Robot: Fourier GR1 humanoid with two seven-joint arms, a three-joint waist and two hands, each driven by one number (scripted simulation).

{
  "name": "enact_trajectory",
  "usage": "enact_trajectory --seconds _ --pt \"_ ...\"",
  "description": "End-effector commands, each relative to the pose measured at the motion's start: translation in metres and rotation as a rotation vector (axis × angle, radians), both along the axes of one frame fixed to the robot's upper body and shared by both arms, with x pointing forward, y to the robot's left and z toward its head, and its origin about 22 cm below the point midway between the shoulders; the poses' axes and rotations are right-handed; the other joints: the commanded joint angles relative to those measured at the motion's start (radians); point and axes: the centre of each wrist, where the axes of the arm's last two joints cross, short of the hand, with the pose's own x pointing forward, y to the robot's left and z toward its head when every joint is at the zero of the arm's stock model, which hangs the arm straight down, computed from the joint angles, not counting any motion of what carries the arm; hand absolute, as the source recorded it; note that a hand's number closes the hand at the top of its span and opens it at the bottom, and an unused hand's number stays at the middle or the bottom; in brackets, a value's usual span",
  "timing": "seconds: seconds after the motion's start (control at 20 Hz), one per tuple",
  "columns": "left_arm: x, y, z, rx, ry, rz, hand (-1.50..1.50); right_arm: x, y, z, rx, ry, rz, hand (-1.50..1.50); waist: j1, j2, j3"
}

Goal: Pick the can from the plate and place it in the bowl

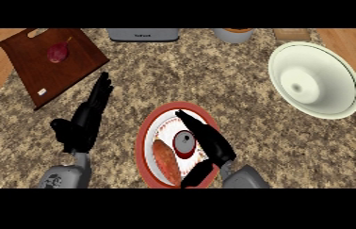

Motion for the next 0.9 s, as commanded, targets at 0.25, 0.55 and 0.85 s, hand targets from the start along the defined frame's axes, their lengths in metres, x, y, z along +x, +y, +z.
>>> enact_trajectory --seconds 0.25,0.55,0.85 --pt "0.000 -0.010 0.009 0.013 0.001 -0.012 0.00 -0.012 -0.004 -0.020 -0.098 -0.109 0.242 1.50 -0.001 -0.001 0.000" --pt "0.011 -0.004 0.017 -0.008 0.000 -0.011 0.00 -0.026 0.031 -0.016 -0.018 -0.078 0.224 1.50 0.000 0.000 0.000" --pt "0.005 -0.001 0.006 -0.007 0.022 0.015 0.00 -0.044 -0.087 0.007 0.056 -0.135 0.145 1.50 -0.027 -0.005 0.000"
